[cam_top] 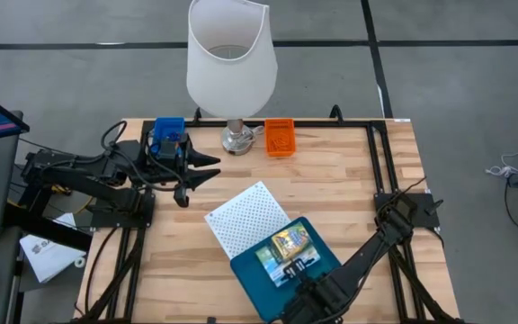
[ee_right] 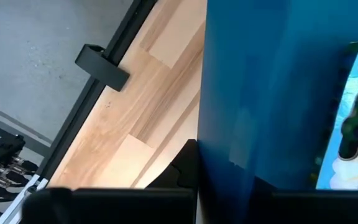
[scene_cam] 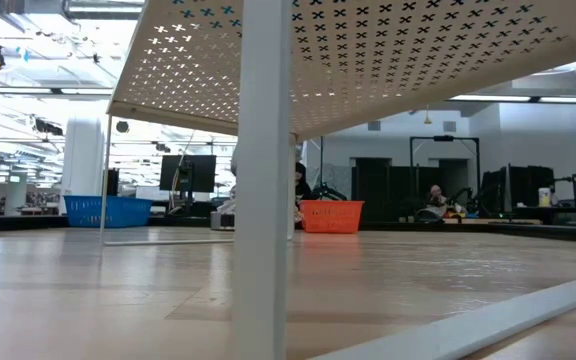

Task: Pick & Place Office Desk Supplies
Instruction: Put the blue bin on the shelf, then put the orange bin on the shelf

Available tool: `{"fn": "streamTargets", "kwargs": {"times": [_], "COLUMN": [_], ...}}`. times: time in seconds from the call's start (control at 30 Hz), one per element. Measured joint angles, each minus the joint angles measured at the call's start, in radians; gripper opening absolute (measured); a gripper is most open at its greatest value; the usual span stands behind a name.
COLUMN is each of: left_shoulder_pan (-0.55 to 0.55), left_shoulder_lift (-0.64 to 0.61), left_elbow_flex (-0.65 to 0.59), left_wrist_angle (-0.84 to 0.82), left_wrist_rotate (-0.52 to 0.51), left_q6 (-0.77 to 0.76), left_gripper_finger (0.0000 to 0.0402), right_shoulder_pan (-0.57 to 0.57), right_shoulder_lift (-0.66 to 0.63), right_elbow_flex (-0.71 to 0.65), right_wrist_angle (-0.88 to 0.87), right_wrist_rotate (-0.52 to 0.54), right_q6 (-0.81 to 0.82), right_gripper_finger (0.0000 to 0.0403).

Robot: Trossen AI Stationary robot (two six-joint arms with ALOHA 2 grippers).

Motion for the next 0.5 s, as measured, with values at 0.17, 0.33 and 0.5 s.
{"fn": "streamTargets", "kwargs": {"times": [0.17, 0.33, 0.5], "left_shoulder_pan": [0.0, 0.0, 0.0], "left_shoulder_lift": [0.0, 0.0, 0.0], "left_elbow_flex": [0.0, 0.0, 0.0], "left_wrist_angle": [0.0, -0.001, -0.001], "left_wrist_rotate": [0.0, 0.001, 0.002], "left_q6": [0.0, 0.0, 0.001], "left_gripper_finger": [0.0131, 0.0131, 0.0131], "right_shoulder_pan": [-0.002, -0.003, -0.019], "right_shoulder_lift": [0.0, -0.001, -0.001], "right_elbow_flex": [0.0, 0.0, 0.0], "right_wrist_angle": [0.031, 0.043, 0.038], "right_wrist_rotate": [-0.062, -0.077, -0.074], "right_q6": [-0.026, -0.026, -0.021], "right_gripper_finger": [0.0016, 0.0063, 0.0101]}}
